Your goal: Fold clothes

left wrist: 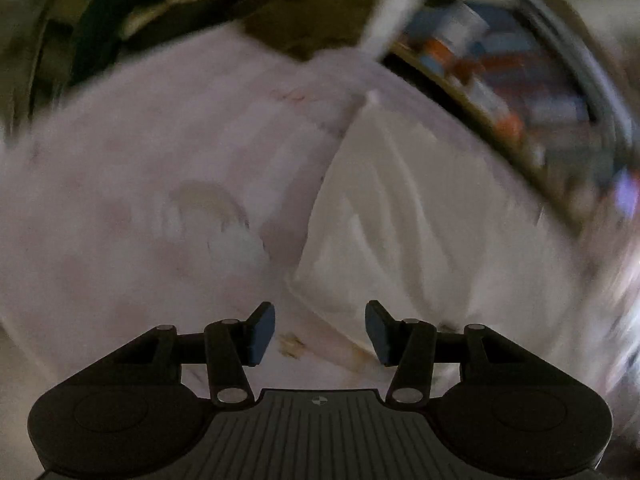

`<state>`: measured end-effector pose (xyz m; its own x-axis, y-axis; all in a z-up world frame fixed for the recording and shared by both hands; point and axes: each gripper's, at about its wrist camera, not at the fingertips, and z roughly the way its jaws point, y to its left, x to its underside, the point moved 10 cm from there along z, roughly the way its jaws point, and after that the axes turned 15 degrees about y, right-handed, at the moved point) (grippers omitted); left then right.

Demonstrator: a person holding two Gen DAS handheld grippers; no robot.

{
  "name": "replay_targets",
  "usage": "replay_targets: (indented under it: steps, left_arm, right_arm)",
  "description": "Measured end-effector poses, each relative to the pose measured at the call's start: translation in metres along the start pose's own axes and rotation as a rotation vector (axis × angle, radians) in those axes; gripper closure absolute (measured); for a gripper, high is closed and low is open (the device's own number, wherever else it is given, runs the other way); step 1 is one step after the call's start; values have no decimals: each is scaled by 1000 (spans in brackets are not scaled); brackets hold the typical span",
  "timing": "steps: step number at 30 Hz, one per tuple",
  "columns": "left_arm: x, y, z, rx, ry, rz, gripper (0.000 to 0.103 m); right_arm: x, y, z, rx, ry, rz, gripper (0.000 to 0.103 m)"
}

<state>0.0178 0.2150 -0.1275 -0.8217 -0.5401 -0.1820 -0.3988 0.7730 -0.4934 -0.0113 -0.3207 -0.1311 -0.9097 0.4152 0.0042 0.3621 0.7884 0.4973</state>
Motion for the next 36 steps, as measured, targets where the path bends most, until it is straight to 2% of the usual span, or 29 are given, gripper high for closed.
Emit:
replay_targets:
  steps: [4,6,7,8,9,10,11,14,15,16,19,21,25,27,29,30,32,34,36]
  left_arm:
    - [1,22,5,226,-3,-332,56]
    - [-6,30,11,288,-28,-425,58]
    - [-10,31,13,282,-34,-441,59]
    - [-13,32,16,273,-40,-454,74]
    - [-17,33,19,264,-46,-467,89]
    - [-21,34,21,254,-51,-481,94]
    - [-27,26,11,236,-83,-427,94]
    - [-38,-5,-25,204,-173,-223,94]
    - [-34,0,-19,183,-144,-224,94]
    - [-30,6,-11,160,-111,-230,94]
    - [-16,25,14,101,-14,-257,94]
    - [-12,28,17,103,-31,-238,92]
    - [-11,28,13,123,-17,-242,89]
    - [-10,27,10,134,-15,-246,82]
    - [-17,26,11,165,-30,-273,74]
    - [-18,27,13,178,-39,-295,74]
    - [-21,29,16,204,-56,-339,74]
    - [-19,34,13,219,-67,-371,75]
    - [-21,32,14,211,-75,-355,79]
  right_arm:
    - [-7,-5,5,-79,-9,107,64]
    - [-13,-6,7,-123,-21,159,65]
    - [-17,-6,8,-142,-31,181,65]
    - [-20,-5,10,-151,-37,194,72]
    - [-24,-4,13,-158,-41,205,97]
    - [-26,-2,16,-154,-29,196,99]
    - [-30,1,13,-143,-34,182,99]
    - [-40,28,-34,-164,-197,18,99]
    - [-41,36,-48,-161,-243,-36,99]
    - [-39,34,-51,-134,-241,-38,99]
    - [-32,1,-14,-67,-105,74,99]
    - [-24,-16,5,-51,-50,138,99]
    - [-25,-13,5,-15,-60,99,98]
    - [-29,-11,-2,54,-92,53,85]
    - [-33,-4,-14,148,-163,-32,73]
    - [-35,2,-22,204,-215,-107,69]
    - [-35,23,-32,309,-312,-288,67]
    - [-30,47,-32,352,-363,-445,65]
    - [-23,67,-20,333,-356,-545,65]
